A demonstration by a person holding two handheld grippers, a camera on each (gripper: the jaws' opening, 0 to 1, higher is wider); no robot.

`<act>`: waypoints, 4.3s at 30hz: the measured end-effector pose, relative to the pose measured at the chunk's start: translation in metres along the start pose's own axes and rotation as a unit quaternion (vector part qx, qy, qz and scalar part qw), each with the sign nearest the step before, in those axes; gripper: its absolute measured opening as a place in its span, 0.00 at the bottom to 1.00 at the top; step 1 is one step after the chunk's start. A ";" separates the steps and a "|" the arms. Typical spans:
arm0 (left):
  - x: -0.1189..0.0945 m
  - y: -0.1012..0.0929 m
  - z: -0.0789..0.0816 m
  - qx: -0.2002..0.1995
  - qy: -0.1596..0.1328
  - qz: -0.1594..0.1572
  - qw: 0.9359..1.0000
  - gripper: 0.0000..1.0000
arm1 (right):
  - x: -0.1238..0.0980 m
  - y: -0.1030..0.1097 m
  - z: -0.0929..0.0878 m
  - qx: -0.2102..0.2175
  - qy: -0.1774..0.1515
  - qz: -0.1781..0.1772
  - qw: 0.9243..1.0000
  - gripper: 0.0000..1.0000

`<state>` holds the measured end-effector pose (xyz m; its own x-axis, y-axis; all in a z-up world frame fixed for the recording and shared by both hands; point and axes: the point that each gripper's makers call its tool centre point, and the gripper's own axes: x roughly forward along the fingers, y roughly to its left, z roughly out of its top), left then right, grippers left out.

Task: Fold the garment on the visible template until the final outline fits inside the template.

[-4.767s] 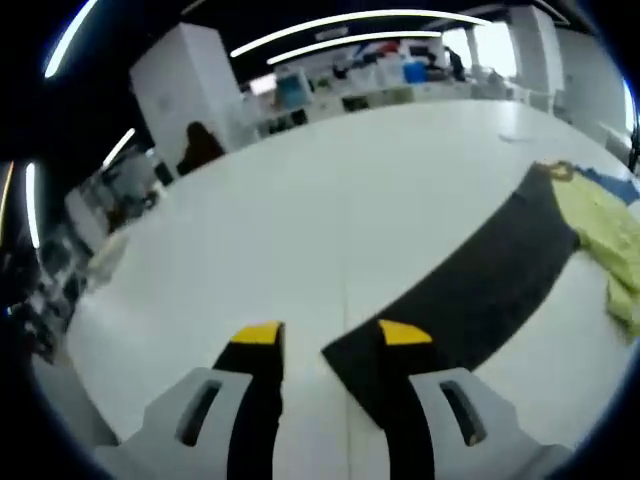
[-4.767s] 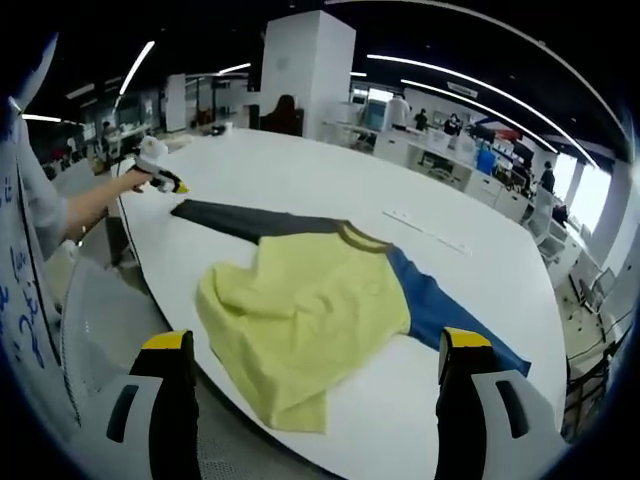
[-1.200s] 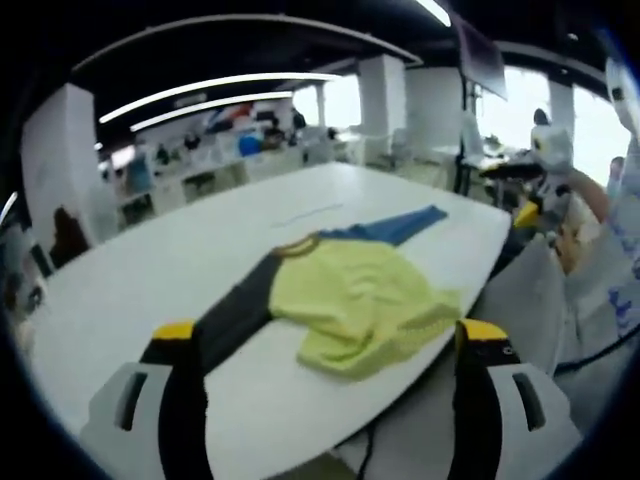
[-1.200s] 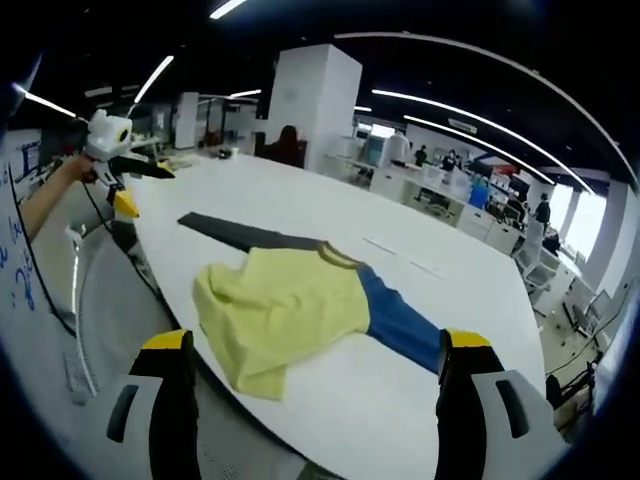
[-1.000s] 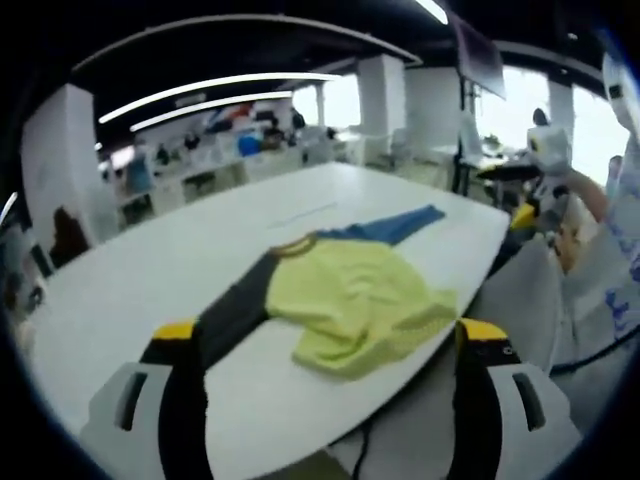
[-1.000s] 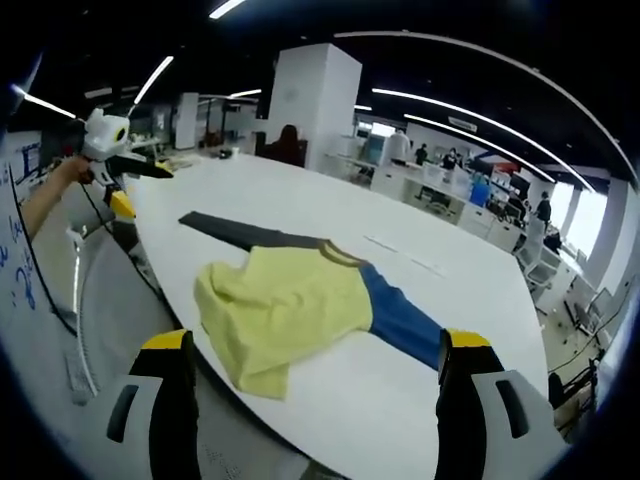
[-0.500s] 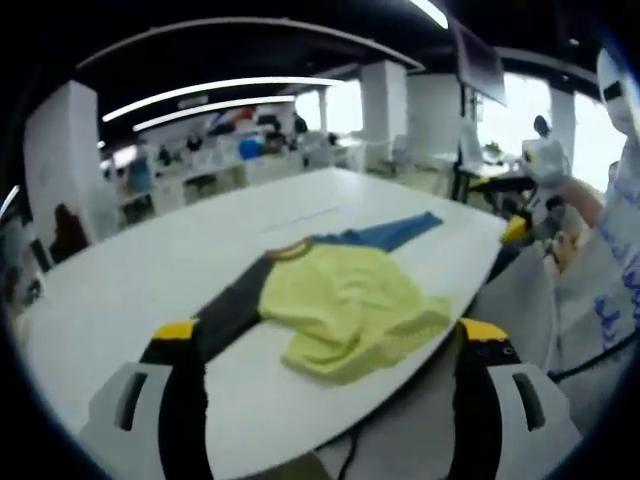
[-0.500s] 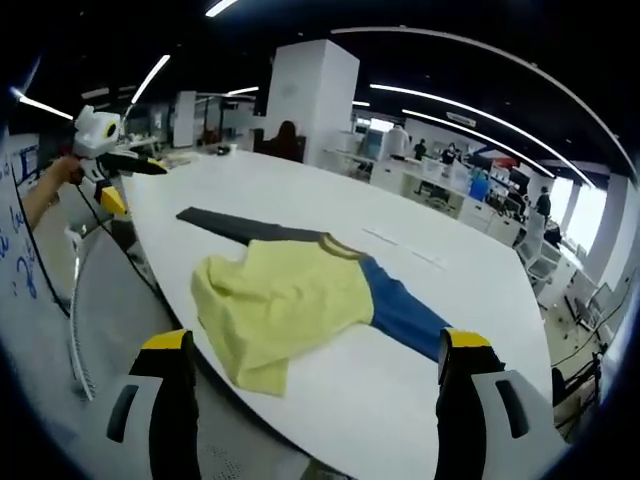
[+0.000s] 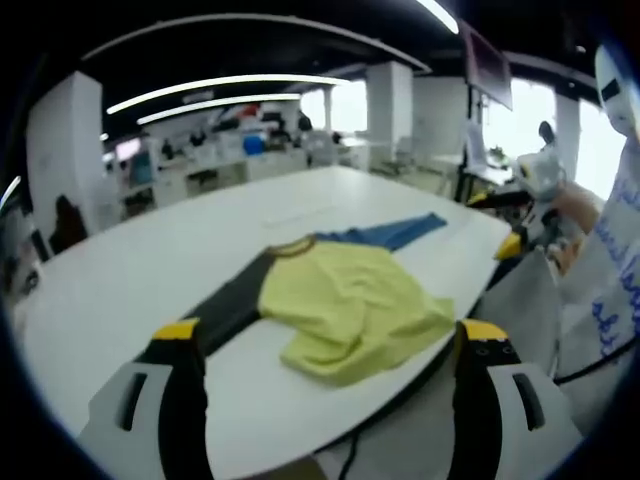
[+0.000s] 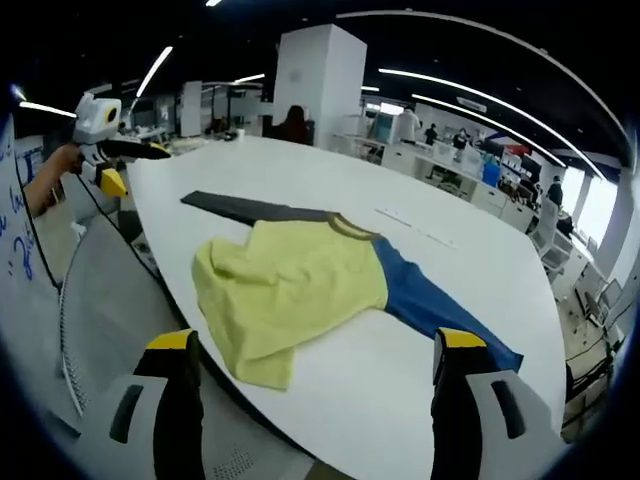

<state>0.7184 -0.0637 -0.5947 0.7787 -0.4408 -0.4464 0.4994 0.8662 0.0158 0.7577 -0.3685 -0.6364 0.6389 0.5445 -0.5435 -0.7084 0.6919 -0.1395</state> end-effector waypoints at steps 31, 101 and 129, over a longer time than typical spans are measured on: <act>0.002 -0.002 -0.004 -0.003 0.013 0.000 1.000 0.99 | 0.053 0.031 -0.071 -0.019 0.098 0.124 0.987 0.32; 0.000 -0.001 -0.021 -0.017 0.046 -0.004 0.999 0.77 | 0.075 0.036 -0.104 0.000 0.178 0.134 0.975 0.03; 0.031 0.000 -0.049 -0.032 0.090 -0.011 0.995 0.63 | 0.037 0.006 -0.040 -0.003 0.115 0.079 0.990 0.02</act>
<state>0.7237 -0.0655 -0.6524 0.6845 -0.4158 -0.5988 0.4864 0.8723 -0.0496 0.7647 -0.3633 -0.6904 0.4345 0.5231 -0.7332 -0.7968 0.6028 -0.0421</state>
